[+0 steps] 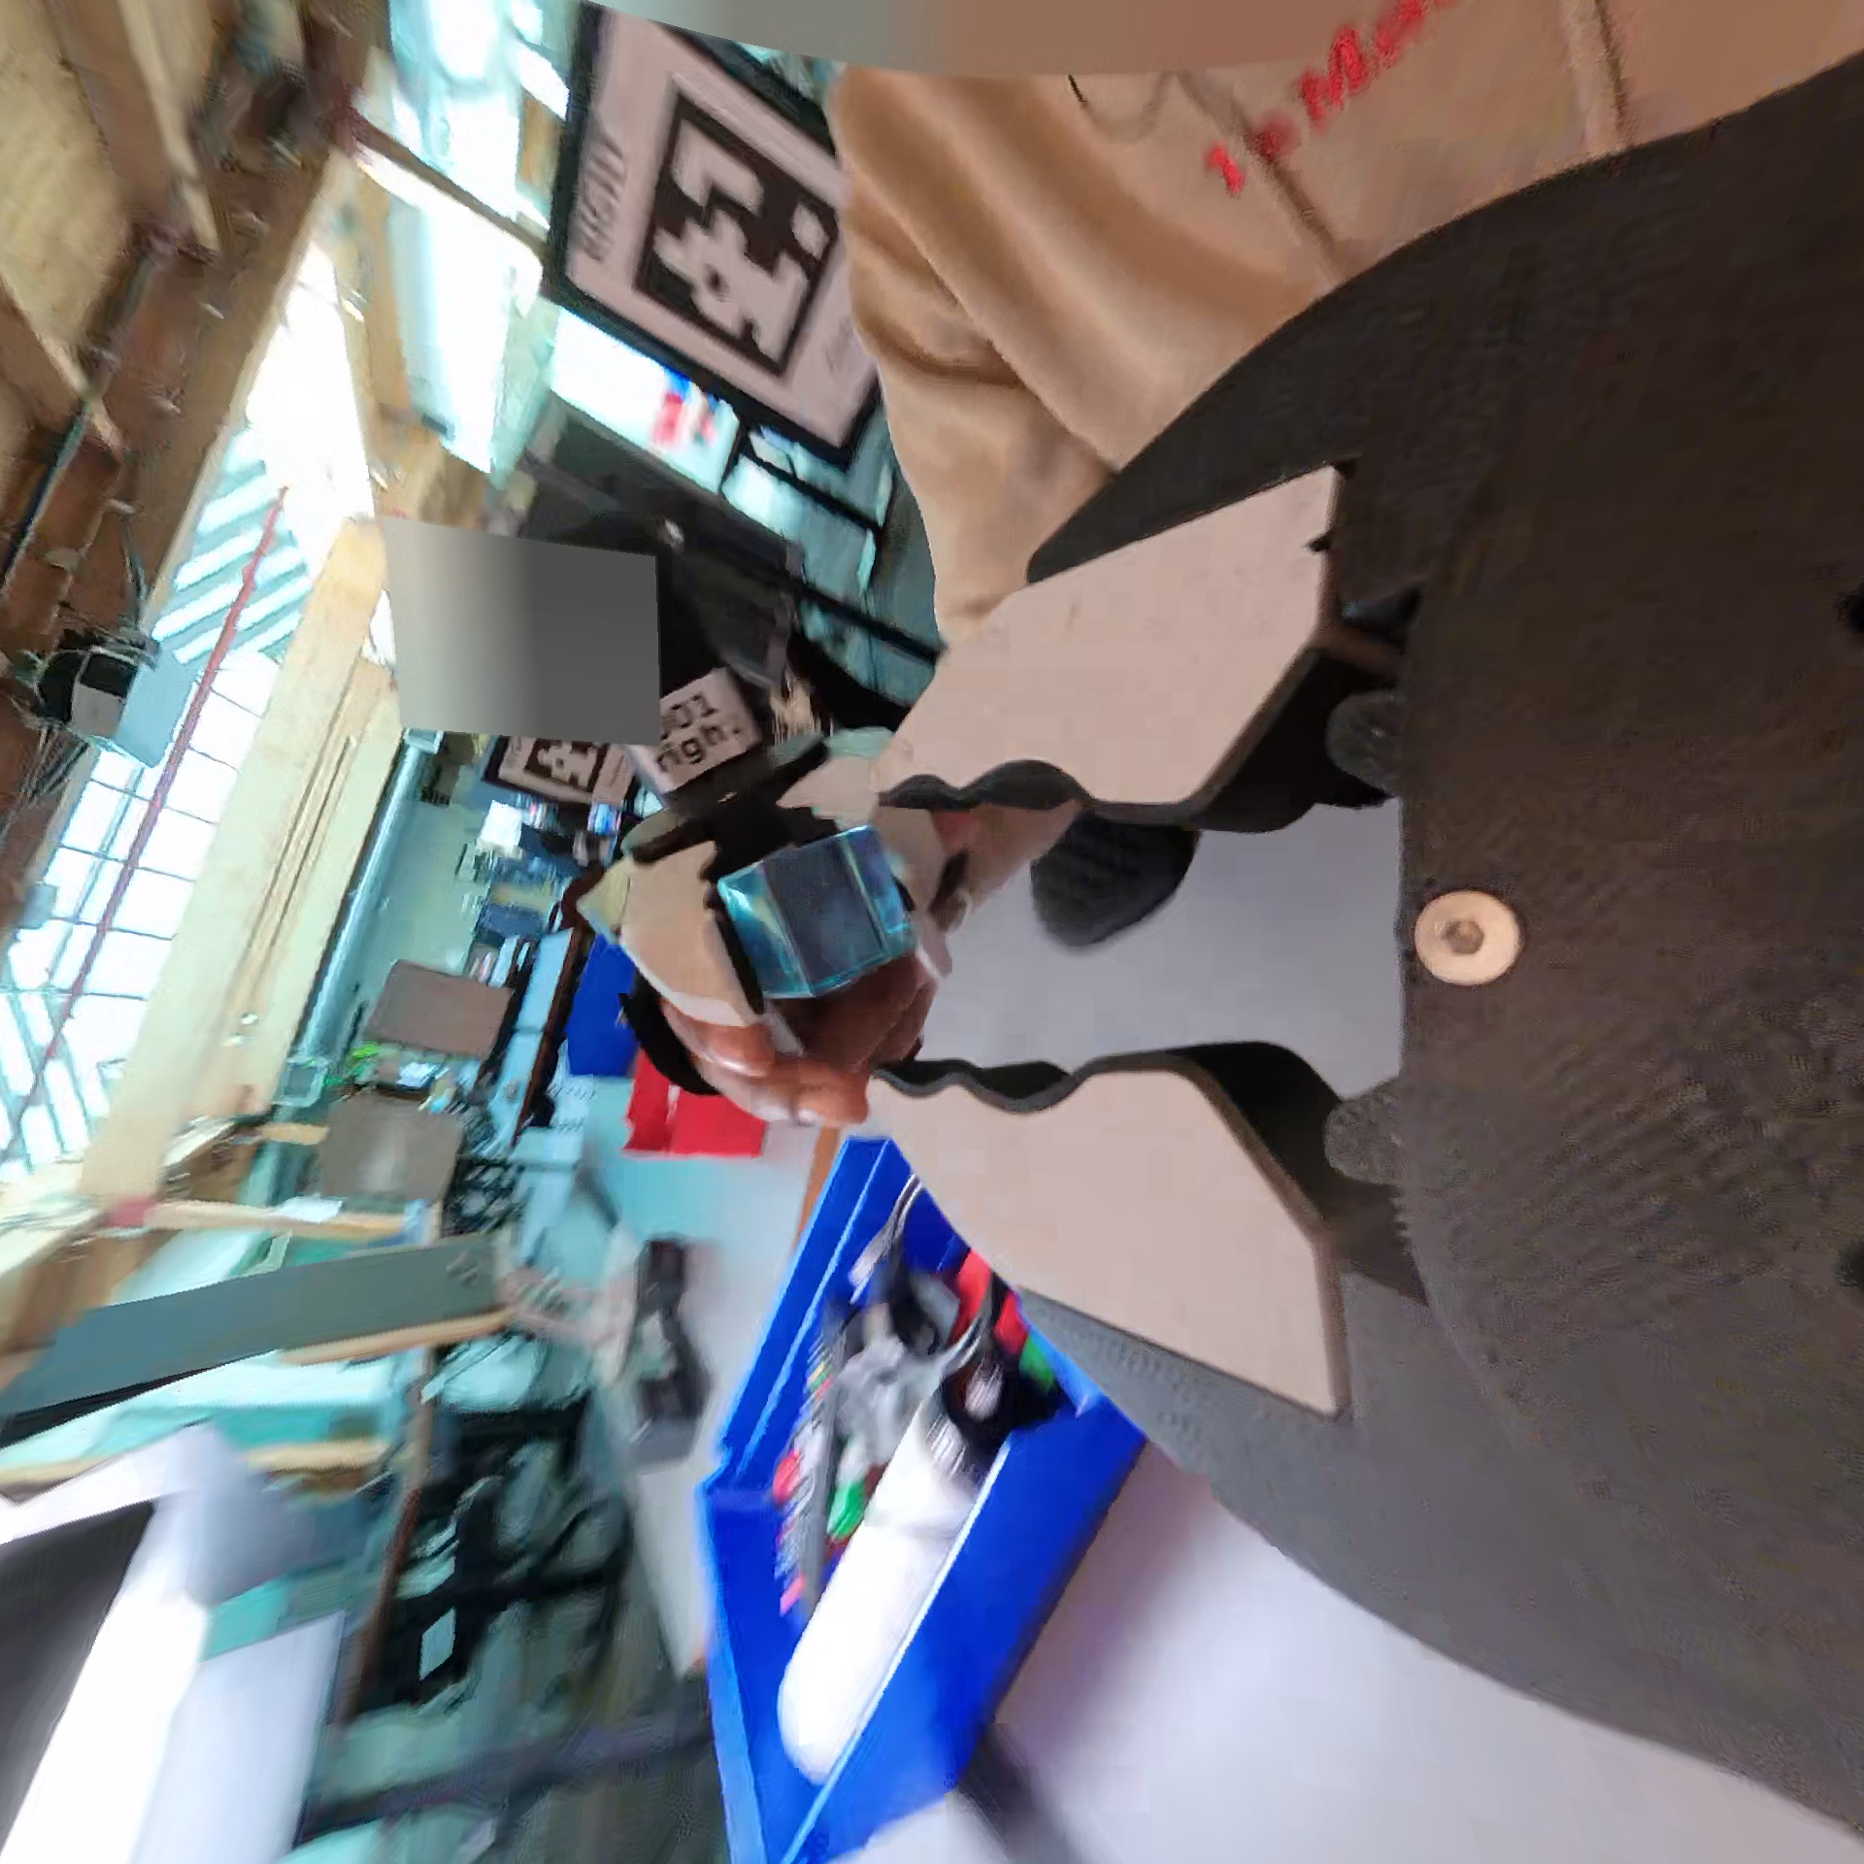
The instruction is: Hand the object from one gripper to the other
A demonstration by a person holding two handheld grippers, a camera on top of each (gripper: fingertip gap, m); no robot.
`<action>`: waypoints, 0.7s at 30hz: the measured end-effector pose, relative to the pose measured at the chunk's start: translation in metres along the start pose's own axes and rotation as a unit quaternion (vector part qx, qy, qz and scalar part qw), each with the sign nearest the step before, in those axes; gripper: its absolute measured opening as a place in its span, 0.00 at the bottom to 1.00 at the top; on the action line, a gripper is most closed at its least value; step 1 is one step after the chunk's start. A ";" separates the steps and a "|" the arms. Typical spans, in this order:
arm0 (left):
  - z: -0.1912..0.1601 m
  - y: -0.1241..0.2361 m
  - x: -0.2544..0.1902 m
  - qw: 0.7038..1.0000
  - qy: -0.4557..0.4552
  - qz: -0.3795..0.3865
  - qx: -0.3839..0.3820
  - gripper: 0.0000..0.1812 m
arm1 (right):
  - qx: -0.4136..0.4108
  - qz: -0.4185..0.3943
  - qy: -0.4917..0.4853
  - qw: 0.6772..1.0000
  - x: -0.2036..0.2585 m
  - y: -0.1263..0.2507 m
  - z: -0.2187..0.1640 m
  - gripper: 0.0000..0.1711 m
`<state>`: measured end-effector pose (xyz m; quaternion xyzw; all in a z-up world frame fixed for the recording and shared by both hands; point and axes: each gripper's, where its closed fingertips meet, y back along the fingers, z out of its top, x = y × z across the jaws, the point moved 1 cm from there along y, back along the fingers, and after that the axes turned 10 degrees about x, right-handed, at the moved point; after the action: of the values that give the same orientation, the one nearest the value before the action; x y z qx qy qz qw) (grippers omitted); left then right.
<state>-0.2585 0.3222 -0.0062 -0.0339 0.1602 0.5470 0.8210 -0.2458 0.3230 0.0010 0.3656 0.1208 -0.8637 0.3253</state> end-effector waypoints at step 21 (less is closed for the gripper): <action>-0.005 0.003 -0.003 0.892 -0.362 0.254 0.093 0.06 | -0.076 0.406 -0.527 0.743 0.017 0.003 0.011 0.19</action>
<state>-0.2633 0.3200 -0.0092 0.2846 -0.0945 0.6938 0.6547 -0.2584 0.3083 -0.0032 -0.1595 -0.1647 -0.6932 0.6833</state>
